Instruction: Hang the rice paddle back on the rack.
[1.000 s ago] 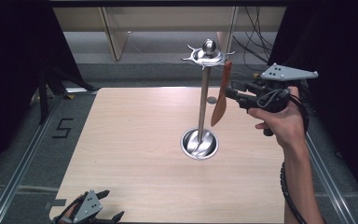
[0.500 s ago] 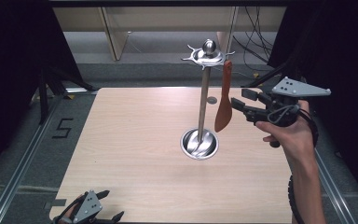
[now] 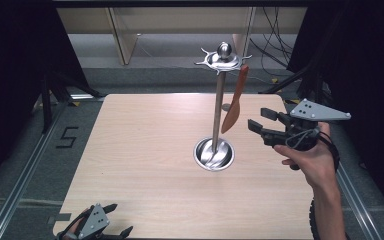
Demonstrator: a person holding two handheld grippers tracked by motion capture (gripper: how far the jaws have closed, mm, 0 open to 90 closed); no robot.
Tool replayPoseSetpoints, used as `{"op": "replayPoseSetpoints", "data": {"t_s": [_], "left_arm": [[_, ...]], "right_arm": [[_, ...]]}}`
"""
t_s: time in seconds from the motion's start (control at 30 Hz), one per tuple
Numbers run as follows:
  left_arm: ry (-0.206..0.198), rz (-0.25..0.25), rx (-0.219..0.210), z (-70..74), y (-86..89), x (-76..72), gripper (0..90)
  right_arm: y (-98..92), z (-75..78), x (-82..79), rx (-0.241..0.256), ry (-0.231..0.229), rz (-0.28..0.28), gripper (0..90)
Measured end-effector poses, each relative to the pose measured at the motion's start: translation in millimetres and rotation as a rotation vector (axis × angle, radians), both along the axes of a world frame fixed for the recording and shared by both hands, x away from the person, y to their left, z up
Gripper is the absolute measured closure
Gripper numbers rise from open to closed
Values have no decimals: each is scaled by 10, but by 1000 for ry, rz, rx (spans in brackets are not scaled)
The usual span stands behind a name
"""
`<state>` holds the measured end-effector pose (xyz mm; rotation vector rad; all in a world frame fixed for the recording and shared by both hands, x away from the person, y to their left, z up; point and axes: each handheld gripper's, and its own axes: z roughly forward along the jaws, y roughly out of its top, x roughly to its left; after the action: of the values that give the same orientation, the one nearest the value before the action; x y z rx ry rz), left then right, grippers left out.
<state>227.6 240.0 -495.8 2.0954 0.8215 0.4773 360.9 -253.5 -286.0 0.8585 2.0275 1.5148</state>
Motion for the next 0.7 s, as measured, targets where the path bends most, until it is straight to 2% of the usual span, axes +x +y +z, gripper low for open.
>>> {"op": "replayPoseSetpoints", "data": {"t_s": [0.03, 0.2, 0.27, 0.3, 0.33, 0.47, 0.5, 0.57, 0.6, 0.63, 0.67, 0.7], "left_arm": [[-2, -2, 14, 2, 6, 4, 161], [-3, -8, 27, 8, 15, 7, 161], [-3, -10, 28, 10, 12, 6, 160], [2, -13, 33, 17, 16, 4, 161], [11, -12, 14, 21, 9, -2, 161], [9, -12, 16, 19, 12, -1, 161], [10, -18, 36, 24, 22, 5, 161], [10, -20, 39, 25, 21, 7, 161], [11, -14, 16, 19, 9, 2, 161], [10, -12, 13, 18, 8, 0, 161], [9, -17, 34, 24, 21, 6, 161], [8, -17, 36, 24, 24, 7, 161]], "right_arm": [[1, -19, -14, -2, 2, -13, 421], [-14, -134, -57, 4, -11, -15, 414], [-22, -166, -50, -14, -6, -7, 399], [-26, -182, -58, -28, 12, -14, 394], [-38, -200, -53, -32, -5, -16, 392], [-46, -280, -68, -53, 27, -20, 383], [-50, -296, -68, -55, 42, -16, 383], [-64, -326, -70, -54, 34, -25, 383], [-76, -337, -64, -62, 27, -33, 383], [-74, -356, -67, -50, 34, -35, 383], [-92, -369, -59, -60, 21, -41, 382], [-101, -375, -70, -65, 42, -37, 382]]}}
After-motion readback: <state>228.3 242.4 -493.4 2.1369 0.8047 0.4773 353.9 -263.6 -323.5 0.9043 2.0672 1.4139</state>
